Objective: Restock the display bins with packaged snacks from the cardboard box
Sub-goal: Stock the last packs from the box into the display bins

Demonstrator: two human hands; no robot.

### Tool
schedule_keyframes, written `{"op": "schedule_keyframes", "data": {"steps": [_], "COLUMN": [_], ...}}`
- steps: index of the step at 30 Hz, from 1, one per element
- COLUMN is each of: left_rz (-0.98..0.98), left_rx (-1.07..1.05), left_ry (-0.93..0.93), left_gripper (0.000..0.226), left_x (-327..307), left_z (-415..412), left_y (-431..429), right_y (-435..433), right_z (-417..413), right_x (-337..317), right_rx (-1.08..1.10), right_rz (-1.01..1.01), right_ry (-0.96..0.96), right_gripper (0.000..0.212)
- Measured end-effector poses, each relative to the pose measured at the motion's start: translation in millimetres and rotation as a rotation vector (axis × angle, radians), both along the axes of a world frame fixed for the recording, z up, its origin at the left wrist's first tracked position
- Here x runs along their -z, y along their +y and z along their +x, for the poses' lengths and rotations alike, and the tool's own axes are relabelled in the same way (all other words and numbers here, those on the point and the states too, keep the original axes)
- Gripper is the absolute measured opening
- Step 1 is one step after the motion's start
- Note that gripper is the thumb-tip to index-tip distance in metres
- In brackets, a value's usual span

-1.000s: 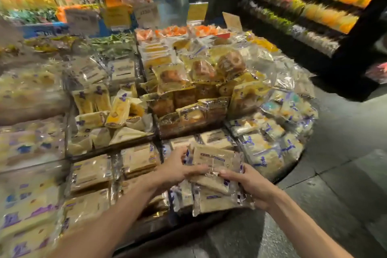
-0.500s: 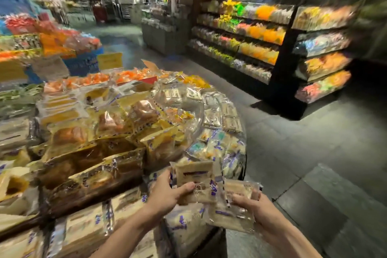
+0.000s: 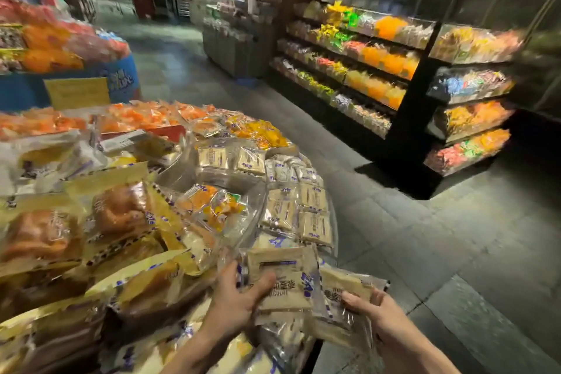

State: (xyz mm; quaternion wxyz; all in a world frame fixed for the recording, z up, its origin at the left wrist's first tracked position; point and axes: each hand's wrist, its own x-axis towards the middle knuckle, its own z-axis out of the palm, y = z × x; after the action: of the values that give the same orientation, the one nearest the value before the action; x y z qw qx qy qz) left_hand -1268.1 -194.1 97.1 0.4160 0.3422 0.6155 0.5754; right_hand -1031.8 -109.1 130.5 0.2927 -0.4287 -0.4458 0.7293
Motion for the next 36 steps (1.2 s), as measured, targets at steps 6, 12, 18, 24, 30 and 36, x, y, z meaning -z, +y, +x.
{"op": "schedule_keyframes", "data": {"steps": [6, 12, 18, 24, 30, 36], "left_rz": [-0.047, -0.124, -0.190, -0.256, -0.319, -0.643], "left_rx": [-0.137, -0.311, -0.582, -0.937, -1.067, -1.115], "left_ry": [-0.002, 0.014, 0.010, -0.297, -0.332, -0.091], "left_gripper": [0.067, 0.036, 0.068, 0.080, 0.084, 0.047], "left_x": [25.8, 32.1, 46.8, 56.0, 58.4, 68.8], "left_z": [-1.2, 7.0, 44.5, 71.8, 53.6, 38.7], "left_y": [65.3, 113.3, 168.3, 230.3, 279.3, 305.0], "right_y": [104.7, 194.1, 303.0, 398.7, 456.0, 480.4], "right_z": [-13.2, -25.8, -27.4, -36.4, -77.5, -112.7], "right_x": [13.6, 32.3, 73.2, 65.7, 56.0, 58.5], "right_rx": [-0.115, -0.271, -0.514, -0.598, -0.727, -0.820], "right_rz": [-0.012, -0.059, -0.095, -0.098, -0.110, -0.094], "right_ry": [-0.125, -0.153, -0.181, -0.261, -0.253, -0.287], "right_gripper": [0.035, 0.030, 0.043, 0.021, 0.013, 0.018]}}
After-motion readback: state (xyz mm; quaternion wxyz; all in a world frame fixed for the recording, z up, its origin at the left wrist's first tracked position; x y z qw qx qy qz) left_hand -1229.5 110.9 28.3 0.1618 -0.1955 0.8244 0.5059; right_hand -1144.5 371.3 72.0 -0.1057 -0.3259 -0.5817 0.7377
